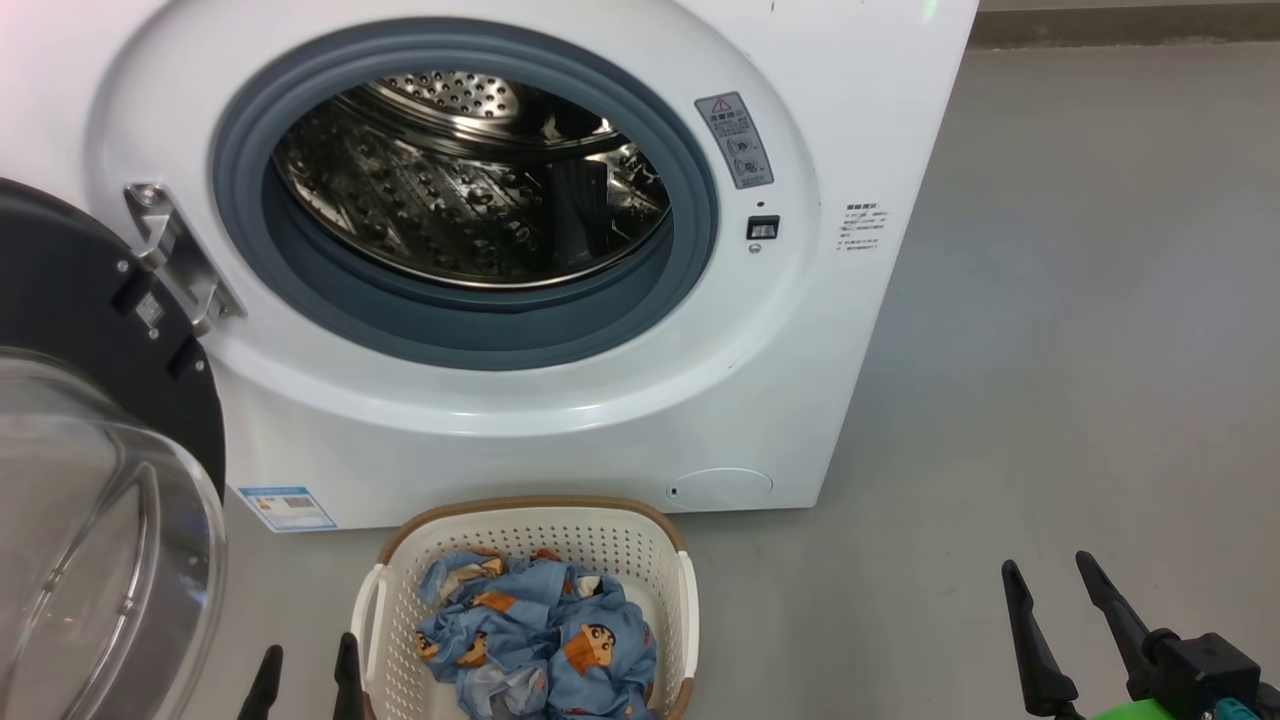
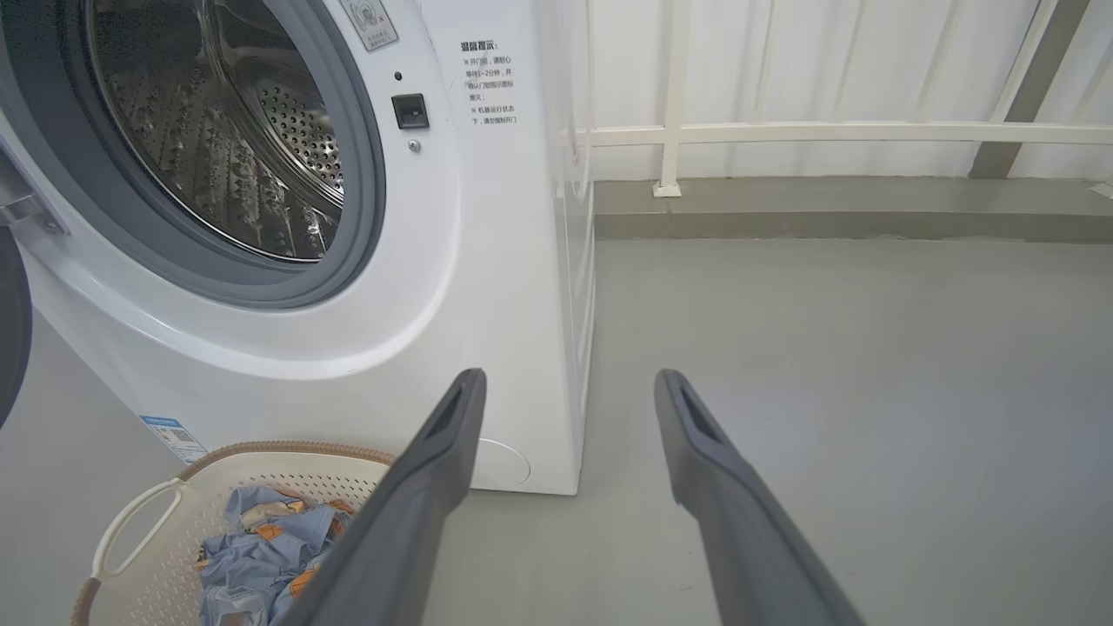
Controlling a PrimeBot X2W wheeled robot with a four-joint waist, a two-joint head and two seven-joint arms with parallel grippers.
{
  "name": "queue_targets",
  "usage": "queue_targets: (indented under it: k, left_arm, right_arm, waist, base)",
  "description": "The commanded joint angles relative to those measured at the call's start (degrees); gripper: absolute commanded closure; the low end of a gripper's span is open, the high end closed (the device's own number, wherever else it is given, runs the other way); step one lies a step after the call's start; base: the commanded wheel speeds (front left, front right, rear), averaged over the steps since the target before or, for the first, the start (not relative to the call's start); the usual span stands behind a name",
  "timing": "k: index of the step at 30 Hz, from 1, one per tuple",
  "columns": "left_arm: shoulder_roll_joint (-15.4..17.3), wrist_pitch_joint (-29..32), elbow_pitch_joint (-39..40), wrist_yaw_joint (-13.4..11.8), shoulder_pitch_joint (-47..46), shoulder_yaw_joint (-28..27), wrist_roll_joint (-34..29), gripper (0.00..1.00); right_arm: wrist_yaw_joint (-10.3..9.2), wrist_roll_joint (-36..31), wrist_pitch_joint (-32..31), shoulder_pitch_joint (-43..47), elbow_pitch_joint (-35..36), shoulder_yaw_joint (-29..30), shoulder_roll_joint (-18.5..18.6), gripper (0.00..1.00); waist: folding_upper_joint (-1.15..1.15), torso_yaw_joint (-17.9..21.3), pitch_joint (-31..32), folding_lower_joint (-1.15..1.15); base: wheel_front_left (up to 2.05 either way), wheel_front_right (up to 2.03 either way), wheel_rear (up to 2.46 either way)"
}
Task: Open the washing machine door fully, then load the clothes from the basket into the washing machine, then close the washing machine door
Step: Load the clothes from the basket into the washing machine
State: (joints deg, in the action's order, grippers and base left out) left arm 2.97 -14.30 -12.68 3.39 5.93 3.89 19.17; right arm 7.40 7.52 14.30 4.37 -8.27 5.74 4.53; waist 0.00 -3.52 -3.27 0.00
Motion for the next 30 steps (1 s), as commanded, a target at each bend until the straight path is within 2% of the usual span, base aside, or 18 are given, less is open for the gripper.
queue_targets:
  k: [1, 10, 18, 30]
  left_arm:
    - [0.1, -0.7, 1.6, 0.6, -0.7, -1.7, 0.0, 0.0]
    - [0.0, -0.7, 2.0, 1.0, -1.9, -1.0, -0.1, 0.0]
    - [0.7, -0.4, -0.8, 1.4, -5.4, 0.2, -0.8, 0.0]
    - [3.2, 4.5, -13.1, 3.0, -15.1, 3.1, 0.1, 0.0]
  right_arm:
    - [0.09, -0.2, 0.7, -1.9, 1.3, -1.5, 0.7, 0.0]
    - [0.09, -0.2, 0.7, -3.6, 1.6, -2.0, 0.6, 0.0]
    - [0.09, -0.4, 0.7, -6.1, 2.1, -2.3, 0.0, 0.0]
    - [0.09, -0.3, 0.7, -11.0, 3.4, -3.7, -1.2, 0.0]
  waist:
    - [0.0, 0.1, -0.1, 0.0]
    - [0.0, 2.2, -2.9, 0.0]
    - [0.0, 5.9, -7.9, 0.0]
    - [0.0, 13.4, -16.0, 0.0]
  base:
    - [0.0, 0.0, 0.0]
    - [0.0, 0.0, 0.0]
    - [0.0, 0.0, 0.0]
    - [0.0, 0.0, 0.0]
